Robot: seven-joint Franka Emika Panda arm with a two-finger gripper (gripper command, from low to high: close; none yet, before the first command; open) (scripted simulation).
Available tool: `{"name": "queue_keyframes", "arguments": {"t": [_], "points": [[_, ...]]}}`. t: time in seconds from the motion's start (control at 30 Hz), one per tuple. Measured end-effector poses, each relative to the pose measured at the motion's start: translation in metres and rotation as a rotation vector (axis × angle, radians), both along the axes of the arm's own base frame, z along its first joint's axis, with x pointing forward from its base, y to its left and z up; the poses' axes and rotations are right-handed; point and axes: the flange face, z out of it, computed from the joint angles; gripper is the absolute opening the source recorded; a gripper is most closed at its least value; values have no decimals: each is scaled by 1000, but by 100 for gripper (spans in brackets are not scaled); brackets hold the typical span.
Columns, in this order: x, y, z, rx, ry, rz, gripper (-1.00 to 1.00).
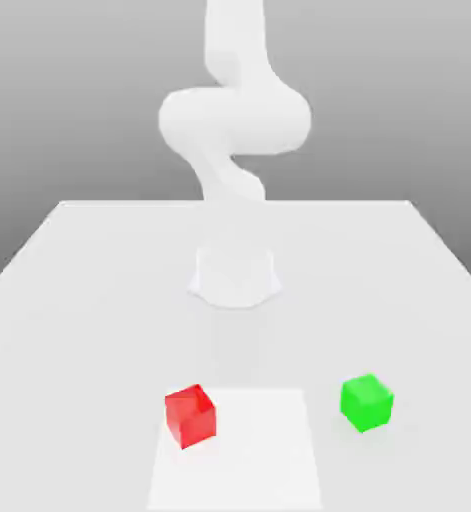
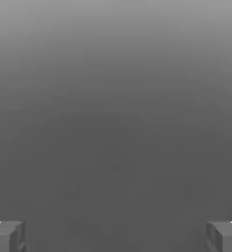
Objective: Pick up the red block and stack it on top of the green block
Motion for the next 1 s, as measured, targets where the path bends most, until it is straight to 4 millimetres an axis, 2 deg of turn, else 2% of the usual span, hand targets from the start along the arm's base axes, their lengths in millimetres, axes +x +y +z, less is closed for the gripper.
{"name": "queue_keyframes", "arguments": {"t": [0.13,0.2,0.3,0.47,0.63,0.83,0.87,1.0], "points": [[45,-13,-99,-78,157,76,0],[57,-20,-147,-107,232,117,0],[65,-29,-219,-139,341,183,0],[52,-43,-335,-168,517,305,0],[12,-52,-437,-163,679,436,0],[4,-53,-504,-160,707,460,0],[3,-53,-512,-160,707,461,-100],[3,-53,-512,-159,708,460,-100]]}}
